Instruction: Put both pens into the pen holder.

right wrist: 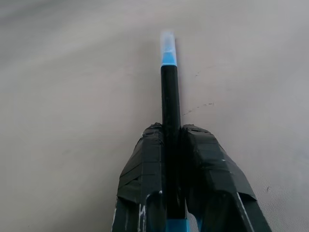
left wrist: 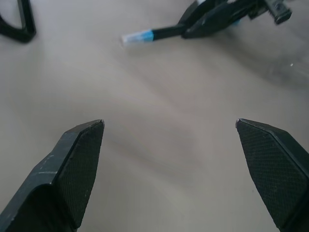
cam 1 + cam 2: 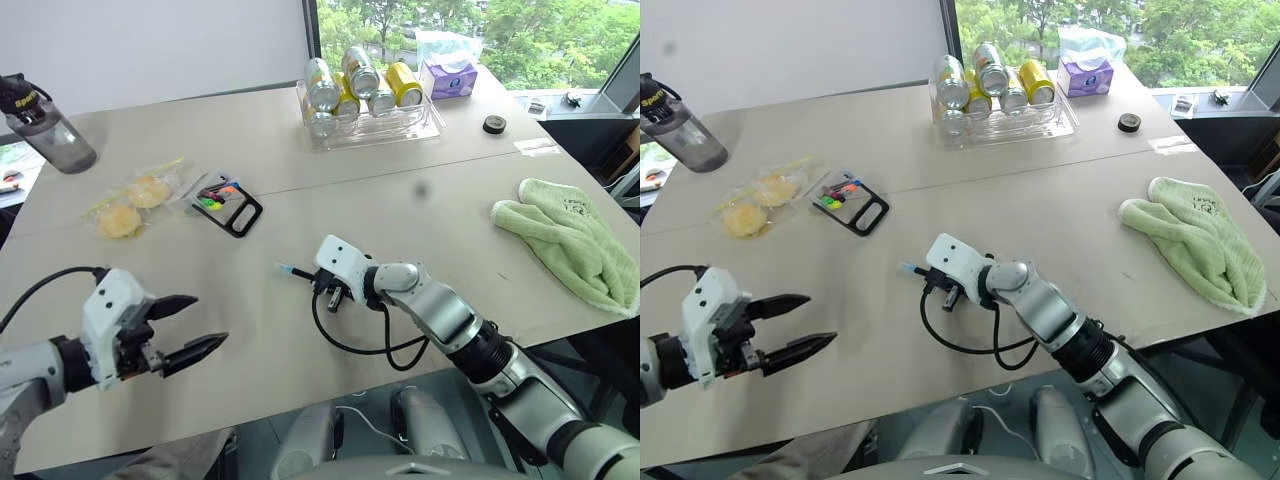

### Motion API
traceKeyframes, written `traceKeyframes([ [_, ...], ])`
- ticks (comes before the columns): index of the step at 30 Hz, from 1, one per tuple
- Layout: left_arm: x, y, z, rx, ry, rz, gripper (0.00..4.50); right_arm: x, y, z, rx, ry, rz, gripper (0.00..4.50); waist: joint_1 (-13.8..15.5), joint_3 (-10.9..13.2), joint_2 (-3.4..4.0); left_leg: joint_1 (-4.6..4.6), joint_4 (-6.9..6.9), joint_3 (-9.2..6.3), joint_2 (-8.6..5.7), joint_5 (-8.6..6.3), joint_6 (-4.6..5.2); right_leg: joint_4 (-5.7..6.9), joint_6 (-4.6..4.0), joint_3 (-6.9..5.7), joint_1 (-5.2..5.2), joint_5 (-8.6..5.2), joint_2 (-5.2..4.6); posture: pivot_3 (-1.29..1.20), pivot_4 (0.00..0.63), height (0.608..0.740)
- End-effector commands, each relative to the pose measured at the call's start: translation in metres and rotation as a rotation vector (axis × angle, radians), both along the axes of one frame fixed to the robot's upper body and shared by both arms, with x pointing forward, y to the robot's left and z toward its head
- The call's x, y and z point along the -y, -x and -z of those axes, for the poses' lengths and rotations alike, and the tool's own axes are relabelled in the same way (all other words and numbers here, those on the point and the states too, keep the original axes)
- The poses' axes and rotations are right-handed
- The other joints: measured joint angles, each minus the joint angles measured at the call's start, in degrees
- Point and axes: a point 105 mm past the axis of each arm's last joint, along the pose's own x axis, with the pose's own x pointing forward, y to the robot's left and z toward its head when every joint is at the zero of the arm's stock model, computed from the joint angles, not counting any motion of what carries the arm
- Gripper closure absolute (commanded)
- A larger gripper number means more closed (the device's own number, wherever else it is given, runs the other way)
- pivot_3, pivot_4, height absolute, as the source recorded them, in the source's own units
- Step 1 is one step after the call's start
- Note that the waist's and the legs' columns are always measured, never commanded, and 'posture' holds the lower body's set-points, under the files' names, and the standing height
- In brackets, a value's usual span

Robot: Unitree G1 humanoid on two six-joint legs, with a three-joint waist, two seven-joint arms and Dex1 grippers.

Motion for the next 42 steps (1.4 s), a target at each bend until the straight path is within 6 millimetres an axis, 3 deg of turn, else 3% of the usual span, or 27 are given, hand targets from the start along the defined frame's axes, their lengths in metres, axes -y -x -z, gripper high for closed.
traceKeyframes([
  [1,0.01,-0.006,-0.007,0.039,0.074,0.003,0.0,0.017,-0.017,-0.012,0.049,-0.05,0.101,4.46,0.0,0.0,0.0,0.0,0.0,0.0,-0.02,0.0,0.0,0.0,0.0,0.01,0.0,0.0,0.0,0.0,0.15,0.739],
  [4,0.027,-0.028,-0.016,0.095,0.337,-0.079,0.0,0.023,-0.021,-0.059,0.176,-0.255,0.085,4.46,0.2,0.0,0.06,-0.1,-0.03,-0.06,-0.06,0.0,0.01,-0.15,0.01,-0.03,-0.01,0.01,-0.01,0.0,0.15,0.739],
  [10,0.07,-0.07,-0.036,0.156,0.743,-0.142,0.0,0.043,-0.013,-0.096,0.315,-0.387,0.038,4.46,0.0,0.0,-0.08,-0.22,-0.05,-0.17,-0.02,0.0,0.0,-0.35,0.02,-0.1,-0.01,0.02,0.0,0.0,0.15,0.739],
  [15,0.102,-0.093,-0.054,0.163,0.961,-0.116,0.0,0.041,0.005,-0.107,0.32,-0.471,-0.037,4.46,-0.1,-0.1,-0.2,-0.25,-0.07,-0.12,-0.02,0.0,0.01,-0.39,0.02,-0.04,-0.02,0.02,0.01,0.0,0.15,0.739],
  [22,0.117,-0.099,-0.06,0.141,1.009,-0.062,0.0,0.036,0.011,-0.111,0.344,-0.493,-0.084,4.46,-0.2,-0.1,-0.18,-0.21,-0.09,-0.07,0.02,0.01,0.0,-0.37,0.02,0.0,-0.04,0.02,0.07,0.0,0.15,0.739],
  [24,0.122,-0.098,-0.06,0.131,1.02,-0.041,0.53,0.036,0.012,-0.109,0.352,-0.481,-0.09,4.46,0.0,-0.1,-0.18,-0.23,-0.08,-0.07,-0.01,0.01,0.0,-0.39,0.02,0.01,-0.04,0.02,0.05,0.0,0.15,0.739],
  [30,0.13,-0.095,-0.059,0.113,1.024,0.009,3.26,0.037,0.016,-0.107,0.347,-0.475,-0.098,4.46,0.0,-0.1,-0.18,-0.23,-0.08,-0.07,-0.01,0.01,0.0,-0.39,0.02,0.02,-0.05,0.02,0.05,0.0,0.15,0.739],
  [31,0.13,-0.095,-0.059,0.114,1.021,0.01,3.46,0.037,0.017,-0.106,0.346,-0.473,-0.098,4.46,0.0,-0.1,-0.18,-0.23,-0.08,-0.07,-0.01,0.01,0.0,-0.4,0.02,0.01,-0.05,0.02,0.05,0.0,0.15,0.739],
  [33,0.13,-0.096,-0.06,0.119,1.018,0.012,4.29,0.038,0.018,-0.103,0.317,-0.465,-0.109,4.46,0.1,-0.1,-0.18,-0.23,-0.08,-0.07,-0.01,0.01,0.0,-0.4,0.02,0.01,-0.04,0.02,0.05,0.0,0.15,0.739],
  [35,0.131,-0.097,-0.06,0.129,1.007,0.014,4.5,0.039,0.018,-0.1,0.273,-0.466,-0.104,3.45,0.2,-0.1,-0.18,-0.22,-0.08,-0.06,-0.02,0.01,0.0,-0.4,0.02,0.02,-0.03,0.02,0.05,0.0,0.15,0.739],
  [36,0.129,-0.099,-0.06,0.147,0.99,-0.001,4.5,0.04,0.018,-0.1,0.258,-0.468,-0.095,3.36,0.2,-0.1,-0.18,-0.23,-0.08,-0.07,-0.02,0.01,0.0,-0.4,0.02,0.01,-0.03,0.02,0.05,0.0,0.15,0.739],
  [40,0.122,-0.111,-0.057,0.237,0.867,-0.082,4.5,0.057,0.012,-0.086,0.227,-0.404,-0.01,1.82,0.4,-0.1,-0.18,-0.23,-0.08,-0.08,-0.02,0.01,0.0,-0.4,0.02,0.01,-0.04,0.02,0.05,0.0,0.15,0.739],
  [42,0.124,-0.112,-0.06,0.315,0.772,-0.078,4.5,0.079,0.011,-0.076,0.226,-0.379,0.022,1.82,1.0,-0.1,-0.18,-0.24,-0.1,-0.07,-0.03,0.01,0.0,-0.44,0.02,0.01,-0.04,0.02,0.04,0.0,0.15,0.739],
])
